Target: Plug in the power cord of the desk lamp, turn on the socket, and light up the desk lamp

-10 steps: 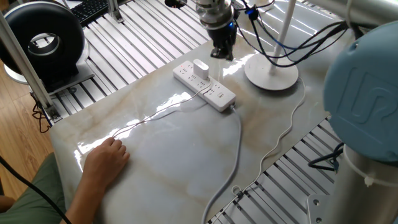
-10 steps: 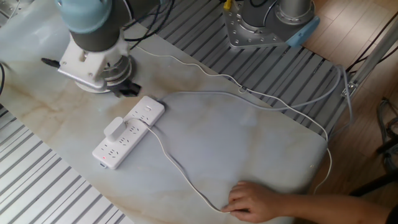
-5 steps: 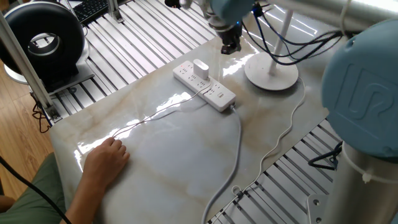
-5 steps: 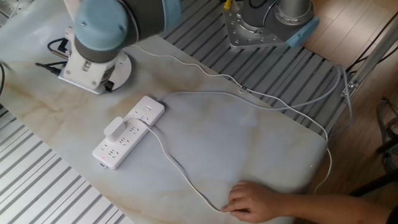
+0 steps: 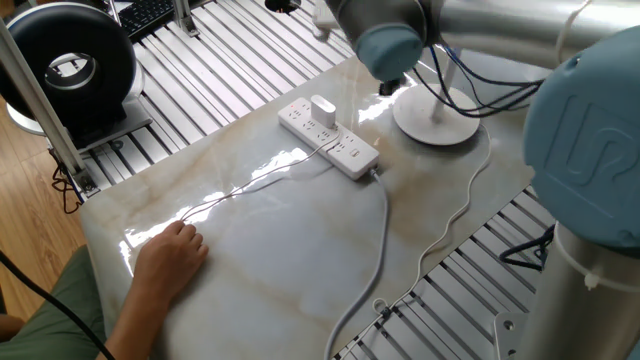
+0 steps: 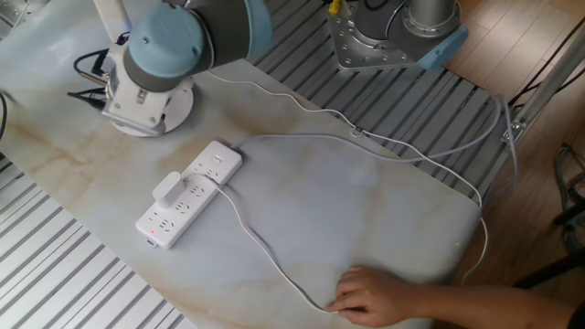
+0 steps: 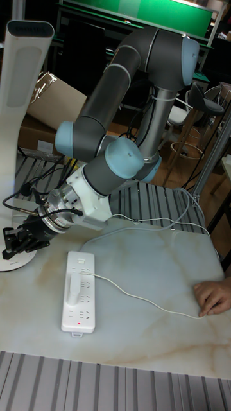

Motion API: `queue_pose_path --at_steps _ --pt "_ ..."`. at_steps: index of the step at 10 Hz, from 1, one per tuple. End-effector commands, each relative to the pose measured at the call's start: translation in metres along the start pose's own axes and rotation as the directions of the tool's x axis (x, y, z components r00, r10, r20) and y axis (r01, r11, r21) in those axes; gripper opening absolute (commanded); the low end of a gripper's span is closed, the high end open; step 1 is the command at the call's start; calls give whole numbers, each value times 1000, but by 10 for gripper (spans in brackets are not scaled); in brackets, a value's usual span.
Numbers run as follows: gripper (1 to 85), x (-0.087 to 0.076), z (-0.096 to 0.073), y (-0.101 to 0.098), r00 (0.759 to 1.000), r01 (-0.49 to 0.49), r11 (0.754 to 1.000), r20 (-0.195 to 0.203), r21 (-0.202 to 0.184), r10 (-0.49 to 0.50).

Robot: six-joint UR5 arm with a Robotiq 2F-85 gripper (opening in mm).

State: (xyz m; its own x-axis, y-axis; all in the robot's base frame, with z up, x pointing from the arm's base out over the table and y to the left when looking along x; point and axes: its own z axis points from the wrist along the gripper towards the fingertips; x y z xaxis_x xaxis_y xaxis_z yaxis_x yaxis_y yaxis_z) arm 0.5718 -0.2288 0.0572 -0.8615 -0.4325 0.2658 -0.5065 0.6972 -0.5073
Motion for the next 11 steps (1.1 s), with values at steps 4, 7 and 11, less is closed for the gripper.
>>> queue_pose_path --at_steps 4,7,11 --pt "10 9 14 21 1000 14 998 -2 -60 -15" --pt "10 53 8 43 985 -11 989 -169 -145 -14" --pt "10 67 5 41 969 -72 990 -243 -121 41"
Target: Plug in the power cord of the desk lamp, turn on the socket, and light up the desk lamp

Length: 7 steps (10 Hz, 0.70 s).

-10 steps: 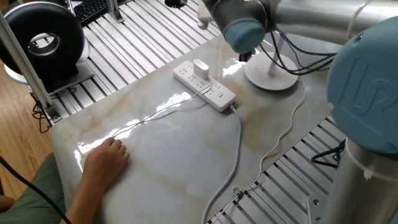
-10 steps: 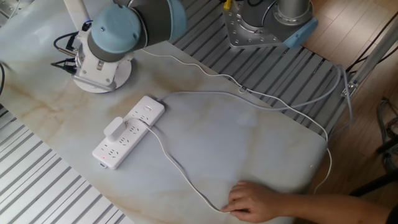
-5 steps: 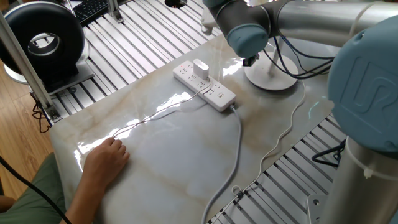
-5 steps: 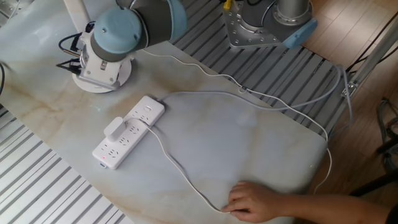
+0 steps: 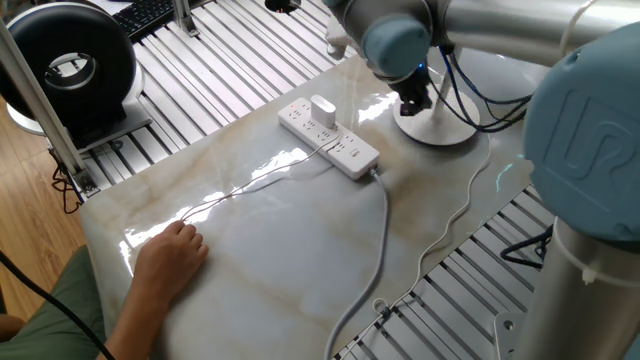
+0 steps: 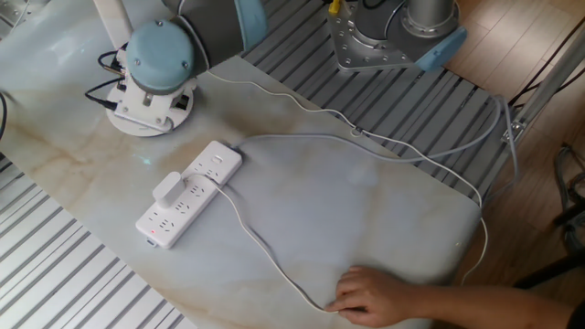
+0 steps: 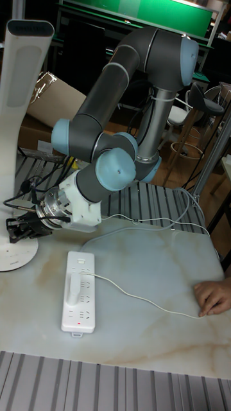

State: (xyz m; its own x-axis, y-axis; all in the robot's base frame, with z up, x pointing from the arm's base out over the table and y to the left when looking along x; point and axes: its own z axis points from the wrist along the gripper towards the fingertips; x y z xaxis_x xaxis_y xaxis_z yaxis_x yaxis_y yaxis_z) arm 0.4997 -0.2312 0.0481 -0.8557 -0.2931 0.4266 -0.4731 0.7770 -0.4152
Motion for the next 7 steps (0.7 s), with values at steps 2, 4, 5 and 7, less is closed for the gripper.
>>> queue_pose_path --at_steps 2,4,5,7 --pt "10 12 -27 1 995 -93 993 -39 66 96" --pt "10 -11 -32 -12 993 -104 988 68 117 96" --pt "10 -26 -37 -24 986 -108 981 140 162 85" --pt "10 -54 -39 -34 967 -113 978 247 178 66"
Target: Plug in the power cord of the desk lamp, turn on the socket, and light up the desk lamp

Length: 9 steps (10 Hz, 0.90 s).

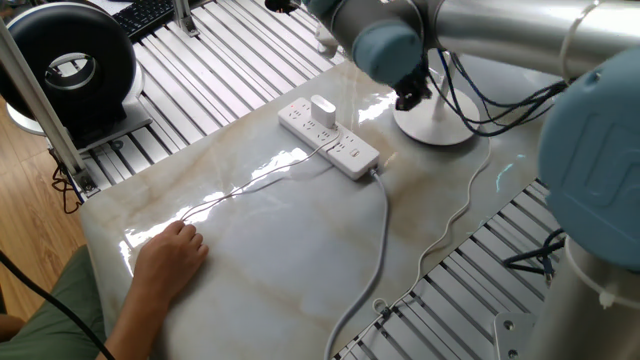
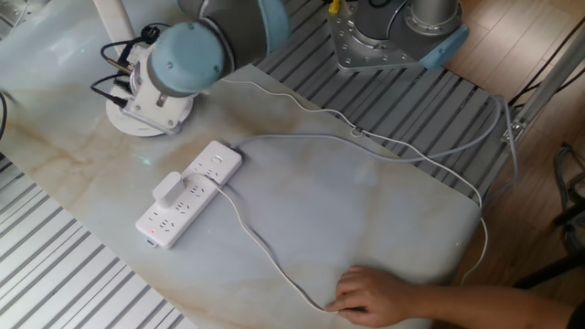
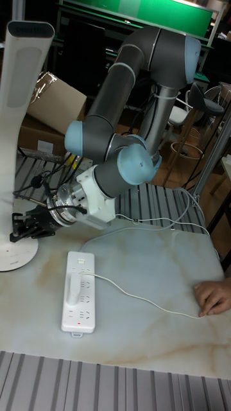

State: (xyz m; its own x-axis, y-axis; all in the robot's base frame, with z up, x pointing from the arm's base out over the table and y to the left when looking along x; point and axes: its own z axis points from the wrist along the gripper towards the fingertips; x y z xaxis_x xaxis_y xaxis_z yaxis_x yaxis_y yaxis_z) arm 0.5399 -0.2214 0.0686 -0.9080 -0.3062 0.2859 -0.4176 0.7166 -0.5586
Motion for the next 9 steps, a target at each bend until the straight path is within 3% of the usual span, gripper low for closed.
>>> queue_pose_path --at_steps 1,4,5,9 --pt "10 -30 0 -9 991 -18 1000 130 26 14" --pt "10 -27 40 -13 992 22 999 124 34 -26" --pt "10 -21 47 -19 994 34 997 99 66 -40" --pt "10 -16 51 -22 996 42 995 74 94 -49"
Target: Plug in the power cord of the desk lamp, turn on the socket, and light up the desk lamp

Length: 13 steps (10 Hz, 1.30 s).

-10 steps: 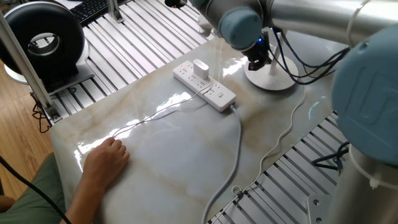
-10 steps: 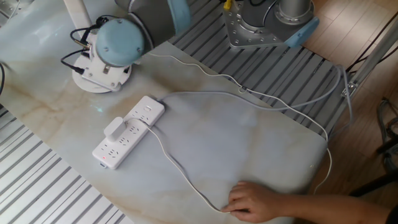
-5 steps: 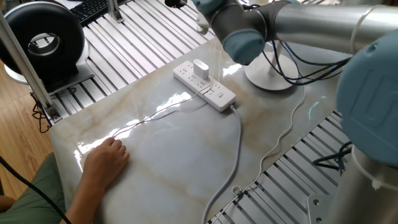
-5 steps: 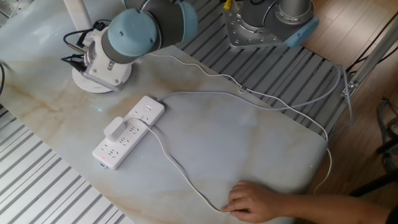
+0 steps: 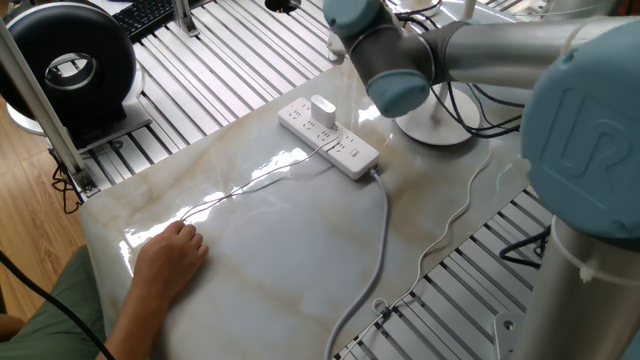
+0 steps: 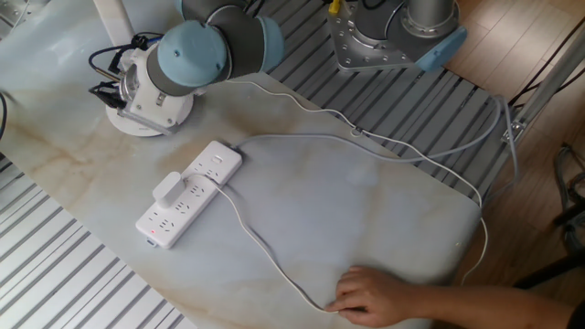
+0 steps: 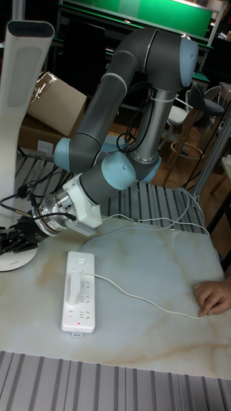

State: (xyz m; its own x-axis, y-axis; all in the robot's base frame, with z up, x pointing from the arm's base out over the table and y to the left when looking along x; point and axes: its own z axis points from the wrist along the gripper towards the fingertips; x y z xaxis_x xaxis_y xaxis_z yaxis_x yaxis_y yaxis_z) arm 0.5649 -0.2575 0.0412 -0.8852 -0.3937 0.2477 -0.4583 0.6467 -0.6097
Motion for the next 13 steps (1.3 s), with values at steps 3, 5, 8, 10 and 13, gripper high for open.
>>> queue_pose_path --at_steps 3,5,8,10,13 --pt "10 0 9 0 1000 -15 1000 4 20 15" --pt "10 -1 11 -1 1000 -16 1000 9 20 16" --pt "10 -1 18 0 1000 -12 1000 19 24 11" --pt "10 -1 18 1 1000 -7 1000 16 20 7" --pt "10 -2 18 4 1000 -10 1000 21 7 10"
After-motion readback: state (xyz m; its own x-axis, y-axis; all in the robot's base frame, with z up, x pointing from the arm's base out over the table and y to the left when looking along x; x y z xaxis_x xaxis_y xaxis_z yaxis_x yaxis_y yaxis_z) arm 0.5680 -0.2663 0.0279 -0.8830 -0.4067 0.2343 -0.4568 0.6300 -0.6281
